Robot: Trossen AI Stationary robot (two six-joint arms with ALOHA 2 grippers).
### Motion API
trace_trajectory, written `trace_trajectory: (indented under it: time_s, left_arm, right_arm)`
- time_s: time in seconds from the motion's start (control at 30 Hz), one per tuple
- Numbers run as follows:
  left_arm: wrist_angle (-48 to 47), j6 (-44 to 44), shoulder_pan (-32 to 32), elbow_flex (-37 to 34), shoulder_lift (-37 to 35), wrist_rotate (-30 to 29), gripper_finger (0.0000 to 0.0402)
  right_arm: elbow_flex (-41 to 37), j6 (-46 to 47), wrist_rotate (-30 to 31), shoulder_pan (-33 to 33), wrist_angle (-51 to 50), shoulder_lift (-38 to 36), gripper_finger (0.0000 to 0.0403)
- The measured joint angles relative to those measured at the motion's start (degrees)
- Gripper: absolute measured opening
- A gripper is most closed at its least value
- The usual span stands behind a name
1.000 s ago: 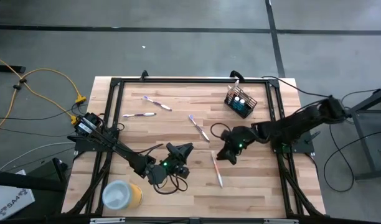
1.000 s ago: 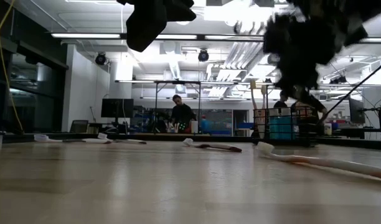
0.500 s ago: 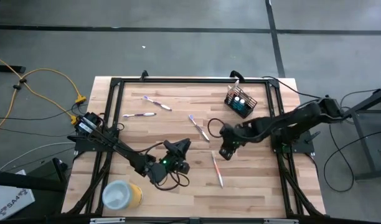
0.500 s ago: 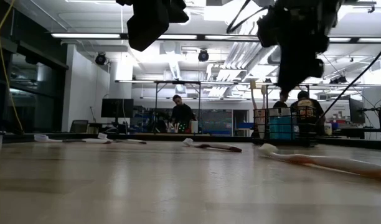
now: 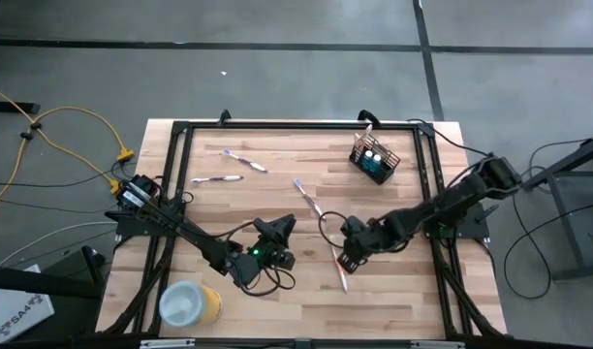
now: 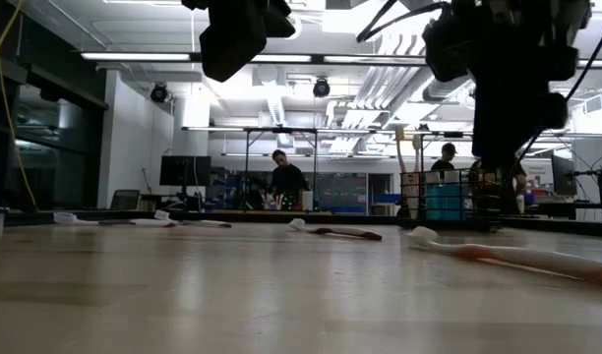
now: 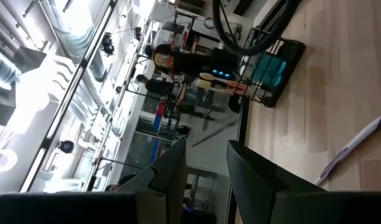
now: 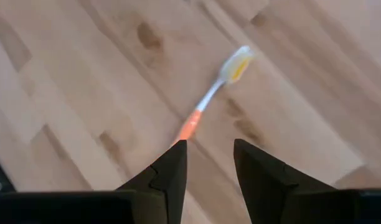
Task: Pick & Place toothbrushing station
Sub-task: Put the orange toothbrush into the left of the black mesh organizer
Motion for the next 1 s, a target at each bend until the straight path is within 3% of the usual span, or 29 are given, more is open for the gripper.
trace_trajectory:
  time_s: [0.3, 0.77, 1.0]
  left_arm:
    - [0.0, 0.0, 0.0, 0.0, 0.0, -0.2, 0.011]
    - [0.0, 0.0, 0.0, 0.0, 0.0, -0.1, 0.011]
    - [0.0, 0.2, 0.0, 0.0, 0.0, -0.1, 0.011]
  right_arm:
    - [0.0, 4.3, 1.1, 2.8, 5.4, 4.1, 0.0122]
    - [0.0, 6.2, 0.8, 4.0, 8.5, 4.7, 0.0079]
    - [0.0, -2.0, -1.1, 3.3, 8.1, 4.7, 0.0079]
